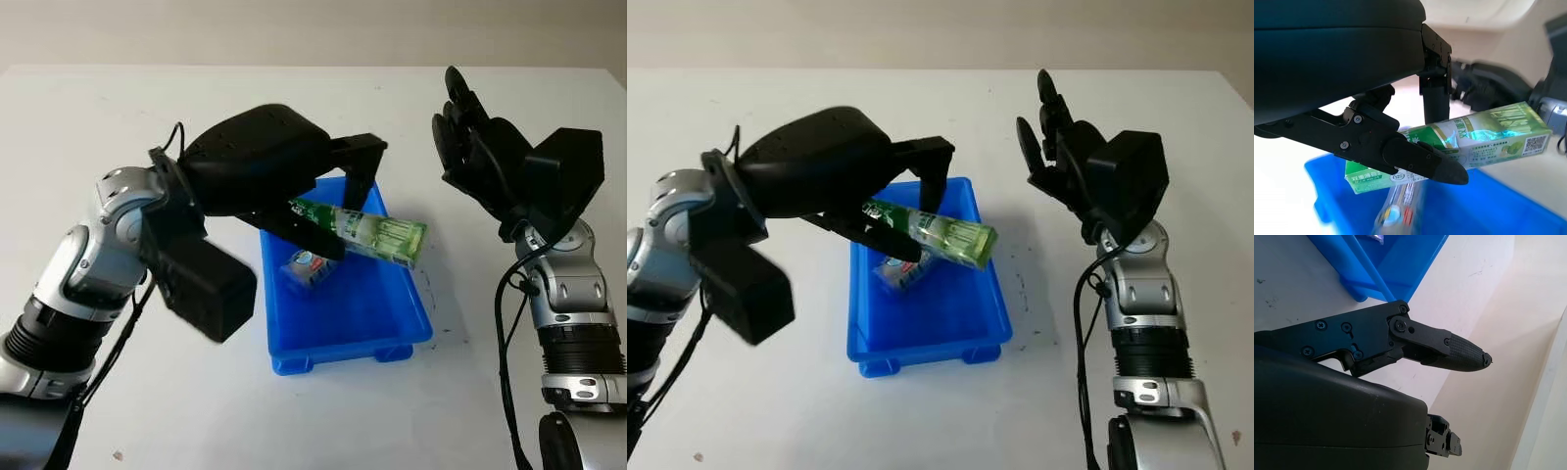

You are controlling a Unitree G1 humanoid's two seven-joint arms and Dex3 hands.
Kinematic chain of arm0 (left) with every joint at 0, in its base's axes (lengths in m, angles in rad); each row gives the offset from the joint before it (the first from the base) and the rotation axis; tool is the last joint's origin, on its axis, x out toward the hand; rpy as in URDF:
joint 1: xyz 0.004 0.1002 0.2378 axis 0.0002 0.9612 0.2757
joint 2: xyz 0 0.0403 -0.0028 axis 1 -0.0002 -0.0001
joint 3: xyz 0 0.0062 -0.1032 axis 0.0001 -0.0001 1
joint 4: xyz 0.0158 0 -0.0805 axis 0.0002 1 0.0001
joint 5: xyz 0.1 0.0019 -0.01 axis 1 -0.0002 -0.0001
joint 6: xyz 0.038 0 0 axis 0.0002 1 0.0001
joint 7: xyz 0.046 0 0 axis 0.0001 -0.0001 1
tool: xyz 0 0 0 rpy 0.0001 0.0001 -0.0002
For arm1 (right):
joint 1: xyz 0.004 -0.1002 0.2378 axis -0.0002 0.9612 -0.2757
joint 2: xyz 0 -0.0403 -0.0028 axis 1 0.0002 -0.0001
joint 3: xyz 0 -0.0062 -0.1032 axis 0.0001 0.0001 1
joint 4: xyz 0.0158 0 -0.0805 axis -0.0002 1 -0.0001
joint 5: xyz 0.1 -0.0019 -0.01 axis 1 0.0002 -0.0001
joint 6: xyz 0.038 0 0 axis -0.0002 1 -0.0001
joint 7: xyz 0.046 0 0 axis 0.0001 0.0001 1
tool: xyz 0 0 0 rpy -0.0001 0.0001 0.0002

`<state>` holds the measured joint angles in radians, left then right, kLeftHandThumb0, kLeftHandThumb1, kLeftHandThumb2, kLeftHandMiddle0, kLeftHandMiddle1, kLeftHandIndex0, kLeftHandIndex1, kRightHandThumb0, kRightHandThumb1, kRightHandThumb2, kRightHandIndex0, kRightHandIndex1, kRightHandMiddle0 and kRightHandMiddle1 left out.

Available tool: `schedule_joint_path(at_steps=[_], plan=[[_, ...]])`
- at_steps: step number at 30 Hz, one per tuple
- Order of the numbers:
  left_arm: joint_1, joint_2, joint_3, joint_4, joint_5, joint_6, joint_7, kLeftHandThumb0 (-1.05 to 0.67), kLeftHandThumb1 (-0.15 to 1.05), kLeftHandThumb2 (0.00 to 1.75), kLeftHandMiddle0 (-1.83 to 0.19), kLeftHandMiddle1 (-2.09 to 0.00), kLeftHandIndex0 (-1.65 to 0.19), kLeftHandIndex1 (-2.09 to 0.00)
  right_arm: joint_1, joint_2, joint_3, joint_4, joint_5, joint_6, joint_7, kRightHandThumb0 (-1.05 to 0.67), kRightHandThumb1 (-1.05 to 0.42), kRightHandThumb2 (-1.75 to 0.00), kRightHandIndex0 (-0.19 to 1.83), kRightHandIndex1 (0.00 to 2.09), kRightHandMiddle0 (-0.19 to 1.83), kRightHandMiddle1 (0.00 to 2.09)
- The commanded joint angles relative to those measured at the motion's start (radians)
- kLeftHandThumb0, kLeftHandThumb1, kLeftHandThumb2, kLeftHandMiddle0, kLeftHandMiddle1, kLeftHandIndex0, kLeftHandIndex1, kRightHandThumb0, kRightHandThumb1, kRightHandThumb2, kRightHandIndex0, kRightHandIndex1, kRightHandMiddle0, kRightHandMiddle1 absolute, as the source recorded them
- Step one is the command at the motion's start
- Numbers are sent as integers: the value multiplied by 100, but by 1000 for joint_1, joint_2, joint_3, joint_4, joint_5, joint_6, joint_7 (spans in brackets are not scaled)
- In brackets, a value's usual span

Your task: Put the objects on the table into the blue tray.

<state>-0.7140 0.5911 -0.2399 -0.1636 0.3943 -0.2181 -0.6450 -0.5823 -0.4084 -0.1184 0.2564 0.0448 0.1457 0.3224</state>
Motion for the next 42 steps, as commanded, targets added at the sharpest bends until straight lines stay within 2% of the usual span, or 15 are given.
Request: schedule_joint_path(at_steps=[1, 3, 5, 6, 8, 9, 11, 14, 17, 22, 26, 29, 34, 37, 42], plan=[[-20, 12, -11, -29, -3, 38, -46, -46, 105, 11, -58, -182, 6, -181, 14, -7, -4, -29, 4, 0, 0, -64, -105, -68, -19, 0, -19, 0], [-27, 21, -13, -37, 2, 66, -87, -47, 105, 13, -43, -162, 16, -147, 13, -2, -4, -25, 6, 2, -4, -64, -105, -68, -19, 0, -19, 0], [-33, 31, -11, -40, 8, 75, -114, -51, 105, 17, -8, -134, 19, -92, 13, 0, -4, -22, 6, 2, -6, -63, -105, -68, -19, 0, -19, 0], [-42, 47, -9, -40, 13, 67, -130, -52, 105, 19, 2, -111, 19, -77, 12, 1, -3, -21, 5, 2, -9, -63, -105, -68, -19, 0, -19, 0], [-60, 70, -3, -39, 11, 56, -159, -57, 105, 25, 11, -39, 18, -36, 11, 1, -1, -18, 3, 1, -11, -61, -105, -67, -19, 0, -19, 0], [-68, 75, 1, -36, 2, 59, -171, -58, 105, 26, 11, -27, 18, -28, 10, 1, 0, -16, 4, 1, -11, -61, -105, -67, -19, 0, -19, 0], [-92, 69, 27, -29, -70, 156, -226, -59, 105, 26, 17, -8, 19, -9, 10, 1, 2, -6, 2, -15, -9, -61, -105, -68, -19, 0, -19, 0], [-132, 57, 69, -5, -183, 303, -282, -59, 105, 24, 19, -1, 19, -1, 9, 1, 4, 0, 1, -25, -7, -61, -105, -68, -19, 0, -19, 0], [-188, 41, 120, 47, -295, 445, -297, -78, 105, 36, 19, 0, 19, 0, 6, 4, 5, 6, 1, -29, -9, -62, -105, -69, -19, 0, -19, 0], [-250, -90, 320, 181, -553, 599, -144, -83, 105, 55, 19, 0, 19, 0, -6, 18, 3, 20, 9, -35, -17, -63, -105, -69, -19, 0, -19, 0], [-191, -205, 507, 247, -666, 565, 121, -78, 105, 61, 19, 0, 19, 0, -13, 29, -1, 21, 15, -29, -23, -66, -105, -70, -19, 0, -19, 0], [-145, -237, 547, 303, -667, 515, 240, -75, 105, 60, 19, 0, 19, 0, -20, 34, -4, 40, 18, -58, -26, -66, -105, -71, -19, 0, -19, 0], [-77, -248, 548, 407, -644, 407, 311, -75, 105, 61, 19, 0, 19, 0, -39, 32, -17, 72, 38, -78, -20, -70, -105, -72, -19, 0, -19, 0], [-12, -261, 528, 419, -623, 347, 343, -73, 105, 66, 19, 0, 19, 0, -53, 33, -29, 93, 59, -71, -21, -73, -105, -74, -19, 0, -19, 0], [62, -284, 518, 425, -635, 312, 354, -71, 105, 69, 19, 0, 19, 0, -80, 41, -48, 124, 71, -54, -59, -77, -105, -75, -19, 0, -19, 0]])
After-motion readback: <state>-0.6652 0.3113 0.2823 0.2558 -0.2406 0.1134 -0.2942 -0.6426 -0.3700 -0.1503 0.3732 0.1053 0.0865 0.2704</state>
